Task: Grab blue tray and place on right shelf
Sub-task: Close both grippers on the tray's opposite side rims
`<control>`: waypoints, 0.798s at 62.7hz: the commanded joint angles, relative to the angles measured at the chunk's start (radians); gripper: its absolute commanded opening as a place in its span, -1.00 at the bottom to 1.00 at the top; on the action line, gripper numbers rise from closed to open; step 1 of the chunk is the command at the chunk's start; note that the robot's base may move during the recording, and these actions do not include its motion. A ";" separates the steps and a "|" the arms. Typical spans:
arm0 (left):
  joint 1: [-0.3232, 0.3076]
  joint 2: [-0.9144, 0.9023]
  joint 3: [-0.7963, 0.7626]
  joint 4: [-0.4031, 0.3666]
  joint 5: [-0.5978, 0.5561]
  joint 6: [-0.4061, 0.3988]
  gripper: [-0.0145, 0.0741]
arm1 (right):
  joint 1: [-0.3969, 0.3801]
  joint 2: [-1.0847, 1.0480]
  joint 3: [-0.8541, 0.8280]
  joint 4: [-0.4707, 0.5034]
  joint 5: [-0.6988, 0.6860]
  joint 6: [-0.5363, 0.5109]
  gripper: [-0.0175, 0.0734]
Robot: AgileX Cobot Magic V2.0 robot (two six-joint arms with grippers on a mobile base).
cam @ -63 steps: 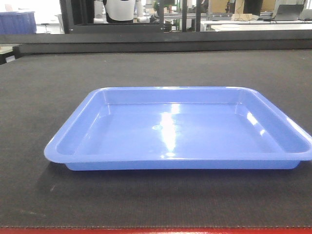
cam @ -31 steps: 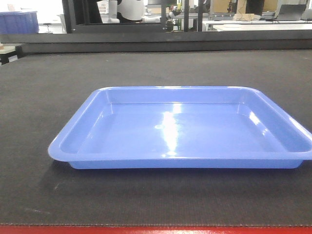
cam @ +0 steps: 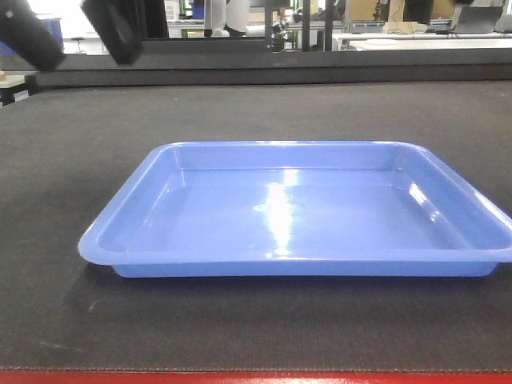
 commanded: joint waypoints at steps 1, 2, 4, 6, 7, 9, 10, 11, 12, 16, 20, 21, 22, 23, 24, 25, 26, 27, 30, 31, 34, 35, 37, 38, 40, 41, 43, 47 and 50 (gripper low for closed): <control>-0.003 0.044 -0.092 0.038 0.011 -0.093 0.32 | -0.002 0.047 -0.065 -0.069 -0.020 0.077 0.76; -0.003 0.055 -0.100 0.038 0.013 -0.105 0.32 | -0.002 0.063 -0.069 -0.079 -0.019 0.099 0.76; -0.003 0.081 -0.117 0.039 0.018 -0.121 0.32 | -0.002 0.082 -0.075 -0.102 -0.018 0.123 0.76; -0.003 0.100 -0.126 0.039 0.018 -0.130 0.32 | -0.002 0.107 -0.079 -0.115 -0.017 0.148 0.76; -0.003 0.109 -0.131 0.039 0.018 -0.137 0.32 | -0.002 0.115 -0.080 -0.119 -0.017 0.156 0.76; -0.003 0.131 -0.137 0.041 0.018 -0.153 0.32 | -0.002 0.138 -0.084 -0.128 -0.018 0.168 0.76; -0.003 0.139 -0.140 0.043 0.018 -0.158 0.32 | -0.002 0.148 -0.085 -0.130 -0.018 0.171 0.76; -0.003 0.148 -0.142 0.043 0.018 -0.162 0.32 | -0.002 0.156 -0.086 -0.131 -0.018 0.173 0.76; -0.003 0.161 -0.144 0.046 0.018 -0.166 0.32 | -0.002 0.165 -0.086 -0.133 -0.019 0.174 0.76; -0.003 0.192 -0.144 0.053 0.018 -0.175 0.32 | -0.002 0.202 -0.086 -0.137 -0.026 0.178 0.76; 0.003 0.228 -0.144 0.053 0.018 -0.177 0.32 | -0.002 0.236 -0.086 -0.137 -0.040 0.180 0.76; 0.004 0.240 -0.144 0.053 0.018 -0.179 0.32 | -0.002 0.243 -0.086 -0.138 -0.042 0.180 0.76; 0.006 0.248 -0.144 0.053 0.018 -0.179 0.32 | -0.002 0.250 -0.086 -0.138 -0.045 0.180 0.76; 0.006 0.256 -0.144 0.053 0.018 -0.182 0.31 | -0.002 0.260 -0.086 -0.139 -0.048 0.180 0.76; 0.006 0.266 -0.144 0.053 0.018 -0.189 0.31 | -0.002 0.266 -0.086 -0.141 -0.052 0.180 0.76; 0.006 0.273 -0.144 0.053 0.020 -0.194 0.30 | -0.002 0.275 -0.086 -0.142 -0.055 0.180 0.76; 0.009 0.280 -0.144 0.053 0.020 -0.198 0.30 | -0.002 0.282 -0.086 -0.145 -0.057 0.180 0.76; 0.010 0.285 -0.144 0.053 0.020 -0.201 0.30 | -0.002 0.288 -0.086 -0.146 -0.059 0.180 0.76; 0.015 0.305 -0.144 0.046 0.020 -0.205 0.30 | -0.002 0.304 -0.086 -0.152 -0.066 0.180 0.76; 0.019 0.310 -0.144 0.044 0.020 -0.207 0.30 | -0.002 0.312 -0.086 -0.153 -0.070 0.180 0.76; 0.024 0.325 -0.144 0.044 0.020 -0.216 0.30 | -0.002 0.330 -0.086 -0.158 -0.077 0.180 0.76; 0.024 0.327 -0.144 0.044 0.020 -0.220 0.30 | -0.004 0.336 -0.086 -0.160 -0.080 0.180 0.76; 0.026 0.334 -0.144 0.044 0.020 -0.229 0.30 | -0.004 0.347 -0.086 -0.163 -0.085 0.180 0.76; 0.031 0.337 -0.144 0.044 0.018 -0.231 0.30 | -0.004 0.352 -0.086 -0.164 -0.089 0.180 0.76; 0.033 0.341 -0.144 0.039 0.016 -0.231 0.30 | -0.005 0.365 -0.086 -0.168 -0.097 0.180 0.76; 0.035 0.343 -0.144 0.035 0.014 -0.231 0.30 | -0.008 0.373 -0.086 -0.169 -0.100 0.180 0.76; 0.037 0.346 -0.144 0.029 0.008 -0.231 0.30 | -0.011 0.385 -0.086 -0.169 -0.106 0.180 0.76; 0.037 0.349 -0.144 0.025 -0.010 -0.231 0.30 | -0.022 0.410 -0.086 -0.169 -0.111 0.182 0.76; 0.037 0.350 -0.144 0.023 -0.022 -0.231 0.30 | -0.028 0.427 -0.086 -0.168 -0.113 0.182 0.76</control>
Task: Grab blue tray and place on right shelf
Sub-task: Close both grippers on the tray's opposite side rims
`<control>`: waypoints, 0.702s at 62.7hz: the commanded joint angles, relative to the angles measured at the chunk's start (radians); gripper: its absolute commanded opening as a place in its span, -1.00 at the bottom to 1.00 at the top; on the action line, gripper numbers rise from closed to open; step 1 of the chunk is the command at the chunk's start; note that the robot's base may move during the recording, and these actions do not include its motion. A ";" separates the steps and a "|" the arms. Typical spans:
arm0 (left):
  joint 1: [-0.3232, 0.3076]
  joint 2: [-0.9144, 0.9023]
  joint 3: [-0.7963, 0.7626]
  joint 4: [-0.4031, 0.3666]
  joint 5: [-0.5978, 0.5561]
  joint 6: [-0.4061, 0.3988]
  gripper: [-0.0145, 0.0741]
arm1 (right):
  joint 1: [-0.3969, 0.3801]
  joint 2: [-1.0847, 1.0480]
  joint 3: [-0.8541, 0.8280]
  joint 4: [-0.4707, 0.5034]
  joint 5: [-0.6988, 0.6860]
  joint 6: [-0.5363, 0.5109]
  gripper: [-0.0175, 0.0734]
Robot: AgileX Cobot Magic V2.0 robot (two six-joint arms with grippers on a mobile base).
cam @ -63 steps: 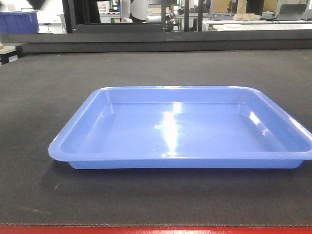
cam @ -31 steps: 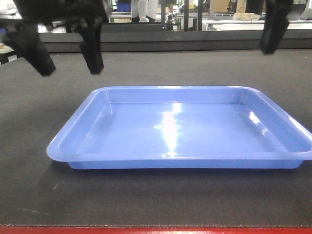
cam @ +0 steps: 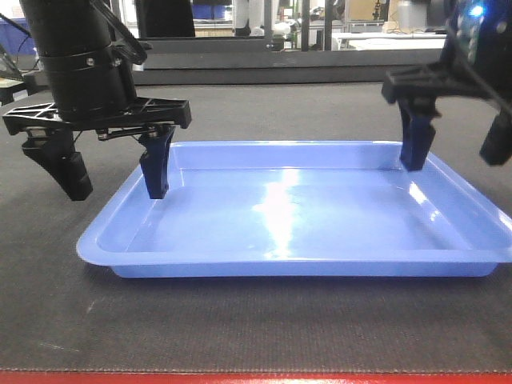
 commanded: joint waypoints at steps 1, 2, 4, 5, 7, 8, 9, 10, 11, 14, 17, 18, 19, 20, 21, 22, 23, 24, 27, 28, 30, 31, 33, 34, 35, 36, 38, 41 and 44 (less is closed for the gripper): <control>0.004 -0.045 -0.032 -0.015 -0.043 -0.014 0.30 | -0.018 -0.009 -0.037 -0.016 -0.045 -0.001 0.76; 0.004 -0.045 -0.032 -0.018 -0.045 -0.014 0.30 | -0.021 -0.001 -0.037 -0.016 -0.047 -0.001 0.76; 0.004 -0.045 -0.032 -0.018 -0.050 -0.014 0.30 | -0.022 0.005 -0.037 -0.014 -0.047 -0.001 0.76; 0.004 -0.043 -0.032 -0.018 -0.053 -0.014 0.30 | -0.022 0.011 -0.037 -0.013 -0.050 -0.001 0.76; 0.004 -0.038 -0.032 -0.018 -0.053 -0.014 0.30 | -0.022 0.018 -0.037 -0.013 -0.053 -0.001 0.76; 0.004 -0.036 -0.032 -0.018 -0.053 -0.014 0.30 | -0.022 0.022 -0.037 -0.013 -0.055 -0.001 0.76; 0.004 -0.036 -0.032 -0.018 -0.053 -0.014 0.30 | -0.022 0.026 -0.037 -0.013 -0.056 -0.001 0.76; 0.004 -0.033 -0.032 -0.018 -0.053 -0.014 0.30 | -0.022 0.029 -0.037 -0.013 -0.058 -0.001 0.76; 0.004 -0.030 -0.032 -0.018 -0.053 -0.014 0.30 | -0.022 0.032 -0.037 -0.012 -0.059 -0.001 0.76; 0.004 -0.026 -0.032 -0.018 -0.053 -0.014 0.30 | -0.022 0.040 -0.037 -0.007 -0.061 -0.001 0.76; 0.004 -0.019 -0.032 -0.022 -0.053 -0.014 0.30 | -0.021 0.048 -0.037 -0.001 -0.062 -0.001 0.76; 0.004 -0.019 -0.032 -0.025 -0.053 -0.014 0.30 | -0.021 0.050 -0.037 -0.001 -0.062 -0.001 0.76; 0.004 -0.016 -0.032 -0.025 -0.053 -0.014 0.30 | -0.021 0.053 -0.037 -0.001 -0.062 -0.001 0.76; 0.004 -0.014 -0.032 -0.025 -0.053 -0.014 0.30 | -0.021 0.055 -0.037 -0.001 -0.062 -0.001 0.75; 0.004 -0.014 -0.032 -0.028 -0.053 -0.014 0.30 | -0.021 0.056 -0.037 -0.001 -0.062 -0.001 0.75; 0.004 -0.012 -0.032 -0.028 -0.053 -0.014 0.30 | -0.021 0.057 -0.037 -0.001 -0.062 -0.001 0.75; 0.004 -0.010 -0.032 -0.028 -0.053 -0.014 0.30 | -0.021 0.059 -0.037 -0.001 -0.062 -0.001 0.74; 0.004 -0.010 -0.032 -0.028 -0.053 -0.014 0.30 | -0.021 0.060 -0.036 -0.001 -0.062 -0.001 0.73; 0.004 -0.005 -0.032 -0.028 -0.051 -0.014 0.30 | -0.021 0.060 -0.036 -0.001 -0.063 -0.001 0.62; 0.004 -0.003 -0.032 -0.028 -0.048 -0.014 0.30 | -0.021 0.060 -0.036 -0.001 -0.064 -0.001 0.58; 0.004 -0.001 -0.032 -0.028 -0.048 -0.014 0.28 | -0.021 0.060 -0.036 -0.001 -0.065 -0.001 0.48; 0.004 -0.001 -0.032 -0.028 -0.047 -0.014 0.27 | -0.021 0.060 -0.036 -0.001 -0.065 -0.001 0.39; 0.004 0.000 -0.032 -0.028 -0.047 -0.014 0.22 | -0.021 0.060 -0.036 -0.001 -0.065 -0.001 0.26; 0.004 0.000 -0.032 -0.028 -0.047 -0.014 0.19 | -0.021 0.060 -0.036 -0.001 -0.065 -0.001 0.18; 0.004 0.000 -0.032 -0.028 -0.047 -0.014 0.15 | -0.021 0.060 -0.036 -0.001 -0.064 -0.001 0.11; 0.004 0.000 -0.032 -0.028 -0.047 -0.014 0.09 | -0.021 0.060 -0.036 -0.001 -0.064 -0.001 0.03; 0.004 0.000 -0.032 -0.030 -0.049 -0.014 -0.04 | -0.021 0.060 -0.036 -0.001 -0.062 -0.001 -0.17; 0.004 0.000 -0.032 -0.030 -0.049 -0.014 -0.27 | -0.021 0.060 -0.036 -0.001 -0.058 -0.001 -0.46; 0.004 0.000 -0.032 -0.030 -0.049 -0.014 -0.50 | -0.021 0.060 -0.036 0.002 -0.056 -0.001 -0.50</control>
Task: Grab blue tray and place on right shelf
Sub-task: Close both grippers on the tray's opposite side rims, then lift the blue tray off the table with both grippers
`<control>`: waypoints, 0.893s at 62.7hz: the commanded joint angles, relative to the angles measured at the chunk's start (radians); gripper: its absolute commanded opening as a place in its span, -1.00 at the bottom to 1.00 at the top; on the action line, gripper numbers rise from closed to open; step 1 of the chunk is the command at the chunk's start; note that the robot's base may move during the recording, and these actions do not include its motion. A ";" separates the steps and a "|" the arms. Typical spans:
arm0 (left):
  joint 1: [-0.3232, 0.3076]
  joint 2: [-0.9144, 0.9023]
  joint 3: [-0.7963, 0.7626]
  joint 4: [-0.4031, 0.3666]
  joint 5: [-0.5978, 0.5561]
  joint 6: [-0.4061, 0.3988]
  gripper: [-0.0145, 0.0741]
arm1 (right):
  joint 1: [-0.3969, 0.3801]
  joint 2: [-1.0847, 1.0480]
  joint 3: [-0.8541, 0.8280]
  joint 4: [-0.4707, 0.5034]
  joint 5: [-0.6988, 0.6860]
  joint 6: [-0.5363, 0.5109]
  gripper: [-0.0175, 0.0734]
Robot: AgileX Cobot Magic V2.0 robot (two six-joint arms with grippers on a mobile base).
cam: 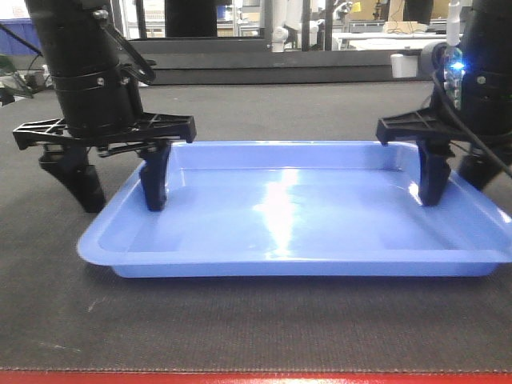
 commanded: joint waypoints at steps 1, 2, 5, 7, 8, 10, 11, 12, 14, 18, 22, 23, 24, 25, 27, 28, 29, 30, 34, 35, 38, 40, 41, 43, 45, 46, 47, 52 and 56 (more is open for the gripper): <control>0.001 -0.046 -0.030 -0.012 -0.014 -0.008 -0.58 | -0.005 -0.045 -0.027 -0.023 -0.011 -0.008 -0.47; 0.001 -0.046 -0.032 -0.012 -0.014 -0.008 -0.67 | -0.005 -0.046 -0.028 -0.022 -0.009 -0.008 -0.46; -0.001 -0.046 -0.037 -0.012 -0.002 -0.008 -0.79 | -0.005 -0.054 -0.028 -0.021 -0.005 -0.008 -0.49; -0.001 -0.046 -0.044 -0.012 0.007 -0.008 -0.74 | -0.005 -0.061 -0.028 -0.020 -0.004 -0.008 -0.49; -0.001 -0.046 -0.048 -0.012 0.013 -0.008 -0.72 | -0.005 -0.064 -0.028 -0.020 -0.004 -0.008 -0.49; -0.001 -0.046 -0.062 -0.012 0.031 -0.008 -0.76 | -0.005 -0.076 -0.028 -0.020 -0.004 -0.008 -0.49; -0.001 -0.046 -0.067 -0.012 0.037 -0.008 -0.78 | -0.005 -0.085 -0.028 -0.020 -0.002 -0.008 -0.49; -0.001 -0.048 -0.071 -0.012 0.044 -0.008 -0.78 | -0.005 -0.089 -0.028 -0.020 -0.001 -0.008 -0.49; -0.001 -0.050 -0.087 -0.012 0.058 -0.008 -0.78 | -0.005 -0.105 -0.028 -0.020 0.000 -0.008 -0.49; -0.001 -0.065 -0.114 -0.007 0.080 -0.006 -0.78 | -0.005 -0.153 -0.028 -0.020 0.009 -0.008 -0.49; -0.001 -0.092 -0.131 0.010 0.099 -0.006 -0.78 | -0.005 -0.211 -0.028 -0.020 0.024 -0.008 -0.49; -0.001 -0.102 -0.134 0.015 0.102 -0.006 -0.78 | -0.005 -0.223 -0.028 -0.020 0.028 -0.008 -0.49; -0.001 -0.111 -0.136 0.015 0.105 -0.006 -0.78 | -0.005 -0.236 -0.028 -0.020 0.032 -0.008 -0.49; -0.001 -0.124 -0.138 0.018 0.109 -0.004 -0.78 | -0.005 -0.255 -0.028 -0.020 0.039 -0.008 -0.49; -0.001 -0.150 -0.138 0.027 0.114 -0.004 -0.78 | -0.005 -0.287 -0.028 -0.020 0.053 -0.008 -0.49; -0.001 -0.160 -0.136 0.035 0.117 -0.004 -0.78 | -0.005 -0.300 -0.028 -0.020 0.058 -0.008 -0.49; -0.001 -0.170 -0.136 0.035 0.121 -0.004 -0.78 | -0.005 -0.312 -0.028 -0.020 0.067 -0.008 -0.49; -0.001 -0.181 -0.136 0.035 0.127 -0.002 -0.78 | -0.005 -0.325 -0.028 -0.020 0.072 -0.008 -0.49; -0.001 -0.228 -0.136 0.053 0.165 0.009 -0.78 | 0.002 -0.378 -0.027 -0.020 0.098 -0.008 -0.49; -0.001 -0.238 -0.134 0.055 0.174 0.016 -0.78 | 0.003 -0.389 -0.027 -0.020 0.102 -0.008 -0.49; -0.001 -0.275 -0.129 0.056 0.203 0.051 -0.78 | 0.014 -0.426 -0.027 -0.020 0.128 -0.009 -0.49; -0.001 -0.298 -0.125 0.058 0.214 0.058 -0.78 | 0.021 -0.445 -0.027 -0.021 0.139 -0.009 -0.49; -0.001 -0.310 -0.122 0.057 0.223 0.058 -0.78 | 0.026 -0.454 -0.027 -0.021 0.142 -0.009 -0.49; -0.001 -0.334 -0.114 0.060 0.227 0.062 -0.78 | 0.034 -0.470 -0.027 -0.021 0.154 -0.009 -0.49; -0.001 -0.366 -0.101 0.060 0.227 0.062 -0.78 | 0.043 -0.486 -0.027 -0.021 0.164 -0.009 -0.49; -0.001 -0.379 -0.096 0.060 0.227 0.062 -0.78 | 0.051 -0.493 -0.027 -0.021 0.167 -0.009 -0.49; -0.001 -0.393 -0.090 0.060 0.229 0.062 -0.78 | 0.056 -0.503 -0.027 -0.021 0.171 -0.009 -0.49; -0.001 -0.456 -0.068 0.060 0.246 0.062 -0.78 | 0.082 -0.532 -0.027 -0.021 0.194 -0.009 -0.49; -0.001 -0.494 -0.063 0.060 0.306 0.062 -0.78 | 0.098 -0.551 -0.027 -0.021 0.216 -0.008 -0.49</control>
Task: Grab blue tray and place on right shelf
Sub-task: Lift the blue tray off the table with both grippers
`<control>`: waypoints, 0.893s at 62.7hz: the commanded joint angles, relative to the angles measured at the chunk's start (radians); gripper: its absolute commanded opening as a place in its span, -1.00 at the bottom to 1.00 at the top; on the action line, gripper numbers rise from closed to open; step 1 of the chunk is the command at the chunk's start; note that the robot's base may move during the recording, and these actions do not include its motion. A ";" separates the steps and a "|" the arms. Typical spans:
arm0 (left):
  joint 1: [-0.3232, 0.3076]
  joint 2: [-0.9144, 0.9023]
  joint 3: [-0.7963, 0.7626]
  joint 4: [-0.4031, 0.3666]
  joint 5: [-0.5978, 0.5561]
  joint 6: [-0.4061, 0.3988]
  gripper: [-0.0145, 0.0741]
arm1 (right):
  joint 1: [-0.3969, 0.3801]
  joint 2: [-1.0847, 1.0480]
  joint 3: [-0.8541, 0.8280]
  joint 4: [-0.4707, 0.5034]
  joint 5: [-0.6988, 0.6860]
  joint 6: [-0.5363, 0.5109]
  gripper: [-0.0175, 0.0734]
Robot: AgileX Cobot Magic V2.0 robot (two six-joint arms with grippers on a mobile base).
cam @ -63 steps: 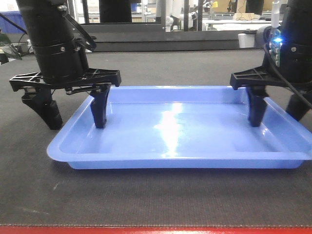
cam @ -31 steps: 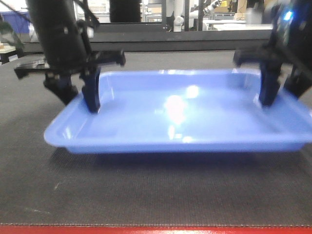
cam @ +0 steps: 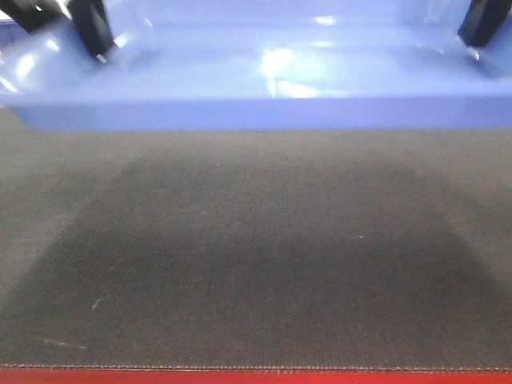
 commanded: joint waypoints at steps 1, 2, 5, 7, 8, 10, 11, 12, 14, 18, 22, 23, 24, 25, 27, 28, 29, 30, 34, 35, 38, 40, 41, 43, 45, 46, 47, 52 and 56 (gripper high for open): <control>0.001 -0.099 -0.011 0.082 0.084 0.029 -0.78 | 0.019 -0.066 -0.027 -0.050 0.014 -0.017 -0.49; 0.001 -0.110 -0.011 0.082 0.098 0.029 -0.78 | 0.022 -0.070 -0.027 -0.050 0.020 -0.016 -0.49; 0.001 -0.130 -0.011 0.084 0.139 0.029 -0.78 | 0.027 -0.081 -0.028 -0.050 0.043 -0.011 -0.49; 0.001 -0.142 -0.011 0.091 0.158 0.029 -0.78 | 0.029 -0.086 -0.028 -0.050 0.061 -0.011 -0.49; 0.001 -0.147 -0.011 0.094 0.165 0.029 -0.78 | 0.029 -0.088 -0.028 -0.050 0.067 -0.011 -0.49; 0.001 -0.158 -0.011 0.099 0.174 0.029 -0.78 | 0.029 -0.093 -0.028 -0.050 0.077 -0.011 -0.49; 0.001 -0.163 -0.011 0.101 0.174 0.029 -0.78 | 0.029 -0.095 -0.028 -0.050 0.083 -0.011 -0.49; 0.001 -0.165 -0.011 0.101 0.174 0.029 -0.78 | 0.029 -0.095 -0.028 -0.050 0.088 -0.011 -0.49; 0.001 -0.171 -0.011 0.101 0.174 0.025 -0.78 | 0.029 -0.099 -0.030 -0.050 0.100 -0.011 -0.49; 0.001 -0.178 -0.011 0.095 0.174 0.025 -0.78 | 0.029 -0.104 -0.036 -0.050 0.122 -0.011 -0.49; 0.001 -0.178 -0.011 0.082 0.174 0.025 -0.78 | 0.029 -0.109 -0.055 -0.050 0.145 -0.011 -0.49; 0.001 -0.178 -0.011 0.076 0.174 0.025 -0.78 | 0.029 -0.109 -0.061 -0.050 0.150 -0.011 -0.49; 0.001 -0.178 -0.011 0.071 0.174 0.025 -0.78 | 0.029 -0.110 -0.067 -0.050 0.156 -0.011 -0.49; 0.001 -0.178 -0.011 0.066 0.174 0.025 -0.78 | 0.029 -0.113 -0.073 -0.050 0.161 -0.011 -0.49; 0.001 -0.178 -0.011 0.057 0.174 0.025 -0.78 | 0.029 -0.116 -0.086 -0.050 0.167 -0.011 -0.49; 0.001 -0.178 -0.011 0.051 0.174 0.025 -0.78 | 0.029 -0.117 -0.091 -0.050 0.170 -0.011 -0.49; 0.001 -0.178 -0.011 0.048 0.174 0.025 -0.78 | 0.029 -0.118 -0.098 -0.050 0.171 -0.011 -0.49; 0.001 -0.178 -0.011 0.043 0.174 0.025 -0.78 | 0.029 -0.121 -0.105 -0.050 0.174 -0.011 -0.49; 0.001 -0.178 -0.011 0.042 0.174 0.025 -0.78 | 0.029 -0.128 -0.136 -0.050 0.178 -0.011 -0.49; 0.001 -0.178 -0.011 0.042 0.174 0.025 -0.78 | 0.029 -0.128 -0.140 -0.050 0.177 -0.011 -0.49; 0.001 -0.178 -0.011 0.042 0.174 0.025 -0.78 | 0.029 -0.128 -0.152 -0.050 0.173 -0.011 -0.49; 0.001 -0.178 -0.011 0.042 0.174 0.025 -0.78 | 0.029 -0.128 -0.156 -0.050 0.173 -0.011 -0.49; 0.001 -0.178 -0.011 0.042 0.174 0.025 -0.78 | 0.029 -0.128 -0.156 -0.050 0.173 -0.011 -0.49; 0.001 -0.178 -0.011 0.042 0.174 0.025 -0.78 | 0.029 -0.128 -0.156 -0.050 0.170 -0.011 -0.49; 0.001 -0.178 -0.011 0.042 0.174 0.025 -0.78 | 0.029 -0.128 -0.156 -0.050 0.170 -0.011 -0.49; 0.001 -0.178 -0.011 0.040 0.174 0.025 -0.78 | 0.029 -0.128 -0.156 -0.050 0.169 -0.011 -0.49; 0.001 -0.178 -0.011 0.037 0.174 0.025 -0.78 | 0.029 -0.128 -0.156 -0.050 0.168 -0.011 -0.49; 0.001 -0.178 -0.011 0.026 0.168 0.025 -0.78 | 0.029 -0.128 -0.156 -0.050 0.165 -0.011 -0.49; 0.001 -0.178 -0.011 0.026 0.168 0.025 -0.78 | 0.029 -0.128 -0.156 -0.050 0.165 -0.011 -0.49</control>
